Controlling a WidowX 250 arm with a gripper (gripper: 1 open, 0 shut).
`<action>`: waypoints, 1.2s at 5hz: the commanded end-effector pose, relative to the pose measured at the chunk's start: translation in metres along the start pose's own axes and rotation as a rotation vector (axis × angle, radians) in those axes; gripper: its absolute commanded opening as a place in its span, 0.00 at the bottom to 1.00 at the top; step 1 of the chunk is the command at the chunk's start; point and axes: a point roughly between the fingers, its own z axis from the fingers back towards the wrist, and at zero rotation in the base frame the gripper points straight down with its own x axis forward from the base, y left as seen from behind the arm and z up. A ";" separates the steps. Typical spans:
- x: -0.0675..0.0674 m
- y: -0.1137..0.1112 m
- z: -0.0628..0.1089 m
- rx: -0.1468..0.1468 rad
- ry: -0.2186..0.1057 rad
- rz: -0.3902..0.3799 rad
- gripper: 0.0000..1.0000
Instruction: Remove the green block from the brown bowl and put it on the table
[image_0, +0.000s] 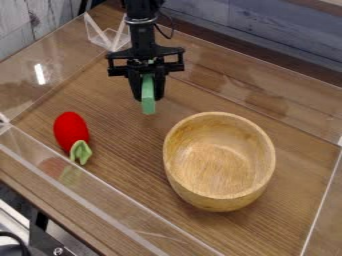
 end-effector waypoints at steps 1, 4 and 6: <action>0.008 0.000 0.015 -0.014 -0.040 -0.005 0.00; 0.008 0.004 0.014 -0.010 -0.019 -0.029 0.00; 0.009 0.006 0.014 -0.008 -0.005 -0.043 0.00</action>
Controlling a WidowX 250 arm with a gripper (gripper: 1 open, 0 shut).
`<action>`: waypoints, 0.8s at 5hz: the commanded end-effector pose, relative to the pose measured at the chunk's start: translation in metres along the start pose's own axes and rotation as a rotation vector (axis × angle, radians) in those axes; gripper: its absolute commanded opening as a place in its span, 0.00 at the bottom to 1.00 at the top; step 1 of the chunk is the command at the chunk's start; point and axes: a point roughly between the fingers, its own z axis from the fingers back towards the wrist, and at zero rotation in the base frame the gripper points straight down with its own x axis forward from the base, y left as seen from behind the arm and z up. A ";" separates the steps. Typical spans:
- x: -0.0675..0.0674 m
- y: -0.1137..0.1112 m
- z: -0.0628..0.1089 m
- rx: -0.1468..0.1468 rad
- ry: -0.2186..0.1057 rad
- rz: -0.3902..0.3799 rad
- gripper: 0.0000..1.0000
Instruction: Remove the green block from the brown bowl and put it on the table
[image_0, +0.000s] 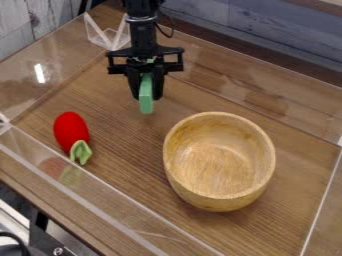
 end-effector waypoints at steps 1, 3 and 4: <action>0.009 0.002 0.015 -0.014 -0.043 -0.001 0.00; 0.008 0.005 0.017 -0.011 -0.027 -0.012 1.00; 0.001 -0.004 0.023 -0.009 -0.029 -0.027 1.00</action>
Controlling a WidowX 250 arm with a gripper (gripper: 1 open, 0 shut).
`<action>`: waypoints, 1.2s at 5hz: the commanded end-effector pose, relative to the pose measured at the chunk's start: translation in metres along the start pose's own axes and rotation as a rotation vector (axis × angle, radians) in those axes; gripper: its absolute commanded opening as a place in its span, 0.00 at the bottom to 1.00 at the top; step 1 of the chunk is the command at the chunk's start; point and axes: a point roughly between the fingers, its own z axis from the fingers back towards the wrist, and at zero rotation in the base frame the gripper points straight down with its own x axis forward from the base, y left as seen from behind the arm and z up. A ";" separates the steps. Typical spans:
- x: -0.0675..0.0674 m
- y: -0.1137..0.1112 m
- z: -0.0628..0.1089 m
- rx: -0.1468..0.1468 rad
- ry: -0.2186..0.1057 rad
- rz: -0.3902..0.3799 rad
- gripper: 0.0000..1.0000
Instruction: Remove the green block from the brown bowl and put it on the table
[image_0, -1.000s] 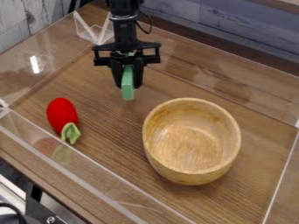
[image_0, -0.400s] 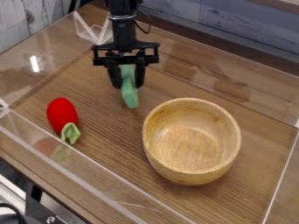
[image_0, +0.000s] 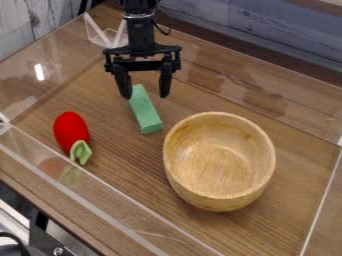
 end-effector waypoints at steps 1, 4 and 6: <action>-0.005 -0.012 0.026 -0.011 -0.067 -0.023 1.00; -0.033 -0.044 0.038 -0.009 -0.068 -0.107 1.00; -0.051 -0.066 0.039 -0.022 -0.080 -0.174 1.00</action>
